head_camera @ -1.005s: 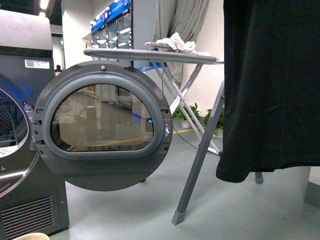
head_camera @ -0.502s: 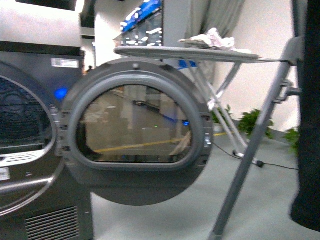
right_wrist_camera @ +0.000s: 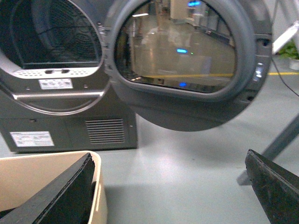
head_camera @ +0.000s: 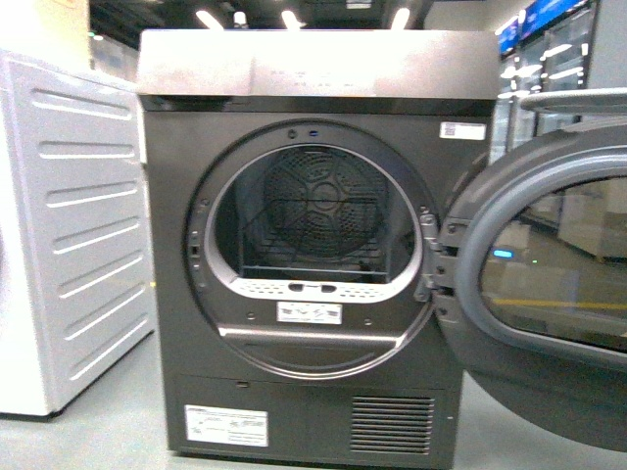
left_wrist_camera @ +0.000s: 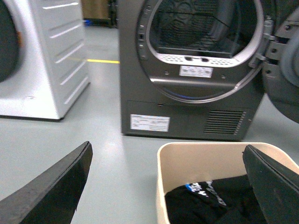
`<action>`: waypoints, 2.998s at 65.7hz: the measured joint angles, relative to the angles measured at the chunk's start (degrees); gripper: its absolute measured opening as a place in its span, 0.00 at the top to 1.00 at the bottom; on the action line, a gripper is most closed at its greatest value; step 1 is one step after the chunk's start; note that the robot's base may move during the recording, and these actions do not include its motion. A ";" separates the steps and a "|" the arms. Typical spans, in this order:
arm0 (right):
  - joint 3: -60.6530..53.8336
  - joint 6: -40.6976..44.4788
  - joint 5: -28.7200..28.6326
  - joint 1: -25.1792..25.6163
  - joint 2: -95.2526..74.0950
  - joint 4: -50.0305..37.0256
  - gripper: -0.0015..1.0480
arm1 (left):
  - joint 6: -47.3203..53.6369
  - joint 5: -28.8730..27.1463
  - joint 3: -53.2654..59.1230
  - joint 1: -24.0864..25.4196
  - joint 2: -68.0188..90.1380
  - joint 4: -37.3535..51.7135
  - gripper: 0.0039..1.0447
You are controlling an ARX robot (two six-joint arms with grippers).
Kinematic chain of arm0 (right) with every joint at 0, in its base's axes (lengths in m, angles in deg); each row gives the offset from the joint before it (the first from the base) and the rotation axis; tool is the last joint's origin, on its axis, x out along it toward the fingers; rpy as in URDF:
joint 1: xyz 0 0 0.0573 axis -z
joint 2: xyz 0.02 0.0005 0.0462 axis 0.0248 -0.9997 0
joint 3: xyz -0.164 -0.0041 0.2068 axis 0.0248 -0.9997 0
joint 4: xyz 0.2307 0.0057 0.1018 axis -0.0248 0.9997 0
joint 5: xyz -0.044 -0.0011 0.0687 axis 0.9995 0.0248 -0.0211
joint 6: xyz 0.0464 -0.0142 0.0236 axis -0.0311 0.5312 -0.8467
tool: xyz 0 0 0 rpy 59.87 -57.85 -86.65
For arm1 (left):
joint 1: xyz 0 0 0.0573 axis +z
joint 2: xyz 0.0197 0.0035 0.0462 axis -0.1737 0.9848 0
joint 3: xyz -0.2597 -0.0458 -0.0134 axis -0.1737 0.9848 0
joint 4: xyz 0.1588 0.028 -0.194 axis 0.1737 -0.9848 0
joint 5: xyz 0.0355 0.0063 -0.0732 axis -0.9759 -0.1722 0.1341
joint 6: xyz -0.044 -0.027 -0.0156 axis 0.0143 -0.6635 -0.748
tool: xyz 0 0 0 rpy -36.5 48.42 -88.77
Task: Move hamper under clothes hanger
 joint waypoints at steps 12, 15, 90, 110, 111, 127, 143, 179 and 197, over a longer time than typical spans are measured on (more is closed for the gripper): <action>-0.02 0.00 -0.31 -0.11 0.00 0.00 0.07 | 0.00 -0.22 0.00 0.09 -0.07 0.00 0.06; 0.00 -0.02 0.00 -0.07 0.00 0.00 0.07 | 0.00 0.02 0.00 0.09 0.00 0.00 0.06; 39.50 2.62 -6.60 0.79 -111.75 -40.59 0.07 | -2.51 3.98 -50.60 4.37 114.73 30.62 0.06; 43.56 5.22 -2.47 -0.26 -120.93 -42.60 0.07 | 1.25 -0.07 -57.90 -3.74 121.59 23.28 0.06; 43.67 5.40 -2.43 -0.20 -121.28 -42.80 0.07 | 1.40 -0.22 -58.40 -4.04 121.90 22.84 0.06; 45.07 7.43 -1.68 0.70 -125.55 -44.17 0.07 | 0.92 -2.67 -64.02 -7.96 125.55 18.36 0.06; 46.23 8.46 -1.14 0.96 -129.44 -44.92 0.07 | -1.97 -4.85 -67.10 -12.22 129.85 15.61 0.06; 46.51 8.50 -1.29 1.60 -133.44 -46.42 0.07 | -7.85 -8.33 -69.88 -17.29 138.40 14.05 0.06; 47.04 9.42 -1.03 1.31 -135.67 -45.40 0.07 | -9.29 -8.63 -69.51 -17.16 138.97 14.47 0.06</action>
